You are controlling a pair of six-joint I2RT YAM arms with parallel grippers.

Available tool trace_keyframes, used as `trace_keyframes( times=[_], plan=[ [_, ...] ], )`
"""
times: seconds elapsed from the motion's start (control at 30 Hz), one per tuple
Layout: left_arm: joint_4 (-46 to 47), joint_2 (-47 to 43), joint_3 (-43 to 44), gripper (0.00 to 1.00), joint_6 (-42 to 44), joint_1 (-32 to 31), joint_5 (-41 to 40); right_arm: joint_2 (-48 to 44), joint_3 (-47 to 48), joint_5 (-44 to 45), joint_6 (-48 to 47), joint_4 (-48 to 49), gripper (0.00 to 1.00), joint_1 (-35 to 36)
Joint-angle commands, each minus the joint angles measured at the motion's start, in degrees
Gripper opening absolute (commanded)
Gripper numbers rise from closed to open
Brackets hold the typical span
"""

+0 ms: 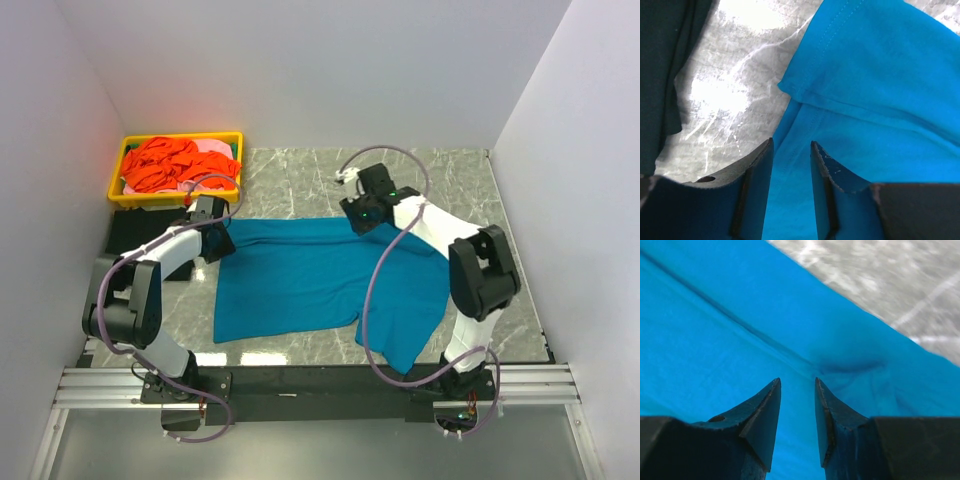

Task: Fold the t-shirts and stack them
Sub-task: Fold the tshirt

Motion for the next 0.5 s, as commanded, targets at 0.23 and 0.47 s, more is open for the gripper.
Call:
trace_keyframes(
  times=[0.23, 0.47],
  plan=[
    [1.4, 3.1, 1.9, 0.40, 0.3, 0.6, -0.1, 9.8, 9.2, 0.6, -11.1, -7.5, 0.40, 6.1],
    [0.2, 4.6, 2.4, 0.39, 0.6, 0.8, -1.1, 12.5, 11.8, 1.6, -12.3, -8.4, 0.40, 6.5]
  ],
)
